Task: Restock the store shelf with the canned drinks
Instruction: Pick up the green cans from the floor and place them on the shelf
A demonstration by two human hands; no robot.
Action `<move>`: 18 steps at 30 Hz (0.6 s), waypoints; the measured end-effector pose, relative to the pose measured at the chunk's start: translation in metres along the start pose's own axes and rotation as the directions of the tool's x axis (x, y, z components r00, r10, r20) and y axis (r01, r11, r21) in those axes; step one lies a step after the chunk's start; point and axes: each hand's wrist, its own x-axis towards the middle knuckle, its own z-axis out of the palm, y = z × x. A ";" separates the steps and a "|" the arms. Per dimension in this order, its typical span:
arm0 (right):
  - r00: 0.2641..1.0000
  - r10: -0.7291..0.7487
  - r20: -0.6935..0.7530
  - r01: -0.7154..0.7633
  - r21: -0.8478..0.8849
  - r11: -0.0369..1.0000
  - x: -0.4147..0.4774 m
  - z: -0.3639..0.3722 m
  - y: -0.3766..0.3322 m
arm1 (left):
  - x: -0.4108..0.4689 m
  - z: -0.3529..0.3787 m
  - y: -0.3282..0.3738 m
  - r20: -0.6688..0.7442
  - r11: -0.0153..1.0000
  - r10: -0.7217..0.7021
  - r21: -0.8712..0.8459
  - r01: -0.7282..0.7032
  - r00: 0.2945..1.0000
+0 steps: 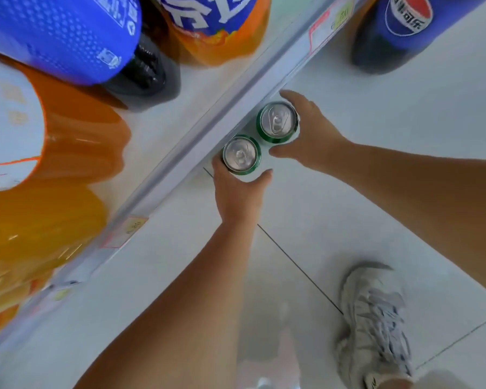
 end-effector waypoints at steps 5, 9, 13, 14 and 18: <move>0.997 -0.022 -0.074 0.020 -0.033 0.999 0.001 0.007 -0.002 | 0.010 0.000 0.005 -0.076 0.996 0.085 0.019 -0.084 0.993; 0.986 0.063 -0.153 -0.069 -0.030 0.997 -0.044 0.002 -0.004 | -0.021 -0.020 0.015 0.036 0.993 0.073 0.086 -0.076 0.997; 0.971 0.159 -0.180 -0.154 0.040 0.987 -0.118 -0.021 -0.027 | -0.080 -0.061 0.040 0.147 0.995 0.024 0.095 -0.039 0.989; 0.964 0.182 -0.193 -0.172 0.067 0.983 -0.140 -0.030 -0.038 | -0.098 -0.074 0.052 0.164 0.995 0.014 0.094 -0.029 0.986; 0.943 0.219 -0.252 -0.177 0.180 0.968 -0.241 -0.068 -0.108 | -0.176 -0.139 0.110 0.217 0.995 0.042 0.084 -0.061 0.975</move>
